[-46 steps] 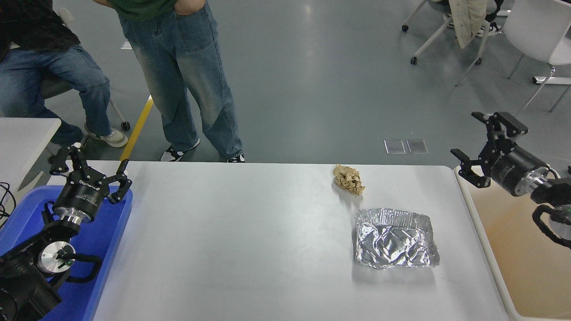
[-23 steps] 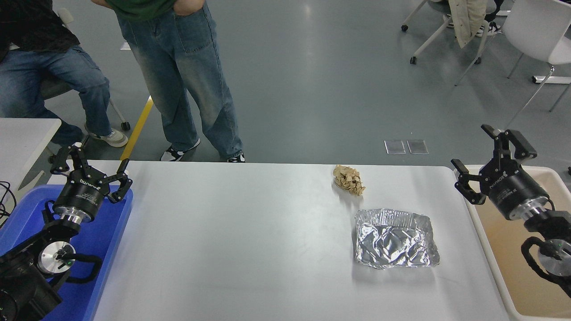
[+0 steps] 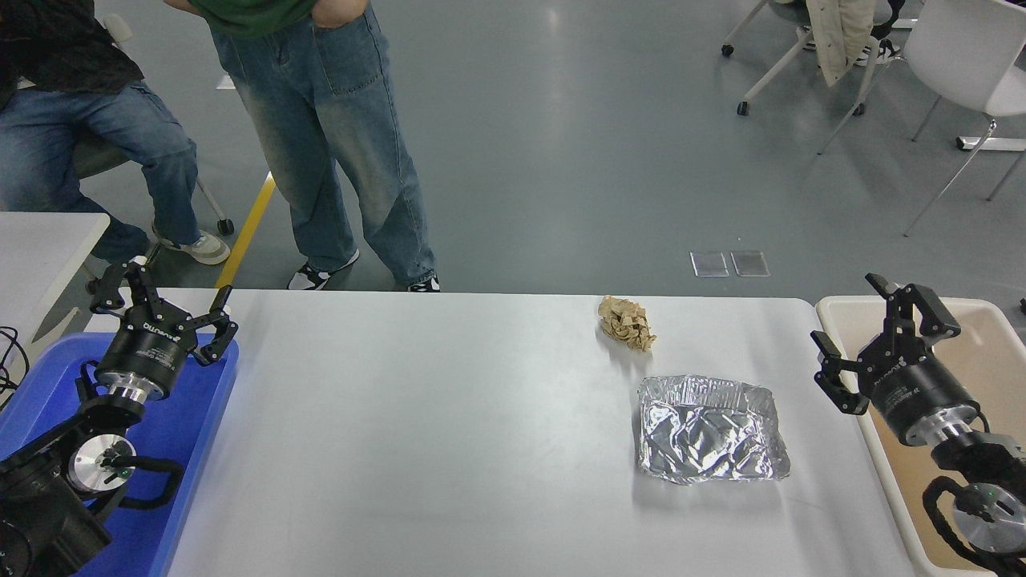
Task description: Clean the table surface
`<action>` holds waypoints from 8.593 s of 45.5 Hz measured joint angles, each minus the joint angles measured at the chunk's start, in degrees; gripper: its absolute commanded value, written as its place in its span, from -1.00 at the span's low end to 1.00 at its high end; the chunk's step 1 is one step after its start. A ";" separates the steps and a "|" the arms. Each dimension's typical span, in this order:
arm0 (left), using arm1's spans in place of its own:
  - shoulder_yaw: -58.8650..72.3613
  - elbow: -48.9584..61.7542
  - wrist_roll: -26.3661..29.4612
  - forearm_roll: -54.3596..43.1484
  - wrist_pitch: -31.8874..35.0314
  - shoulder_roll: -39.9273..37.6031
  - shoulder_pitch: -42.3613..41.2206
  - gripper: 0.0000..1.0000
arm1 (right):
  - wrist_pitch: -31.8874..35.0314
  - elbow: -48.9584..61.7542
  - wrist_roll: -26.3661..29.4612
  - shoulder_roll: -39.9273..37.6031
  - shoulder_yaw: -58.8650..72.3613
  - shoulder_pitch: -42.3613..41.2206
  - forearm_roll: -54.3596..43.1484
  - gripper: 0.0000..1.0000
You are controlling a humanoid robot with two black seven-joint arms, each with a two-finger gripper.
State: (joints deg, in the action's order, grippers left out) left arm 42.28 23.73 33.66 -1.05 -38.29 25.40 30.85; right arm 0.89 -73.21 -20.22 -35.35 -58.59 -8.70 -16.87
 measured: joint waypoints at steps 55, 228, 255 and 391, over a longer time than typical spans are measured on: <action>0.00 0.00 0.01 0.00 -0.12 0.00 0.01 1.00 | -6.62 0.34 17.70 -14.26 50.23 -35.34 -39.97 0.99; 0.02 0.00 0.00 -0.01 -0.12 0.00 0.05 1.00 | -9.60 -5.47 7.63 -24.37 75.64 -53.02 -54.88 -1.00; 0.00 0.00 0.00 0.00 -0.12 0.00 0.03 1.00 | -2.01 -8.48 2.57 -37.96 69.02 -56.04 -51.36 -1.00; 0.00 0.00 0.00 0.00 -0.12 0.00 0.00 1.00 | -12.28 74.37 12.89 13.27 64.17 -22.19 10.93 0.96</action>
State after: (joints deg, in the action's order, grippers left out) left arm 42.28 23.73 33.66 -1.06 -38.41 25.40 30.85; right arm -11.39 1.16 -7.32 -22.08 5.58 -30.89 -5.94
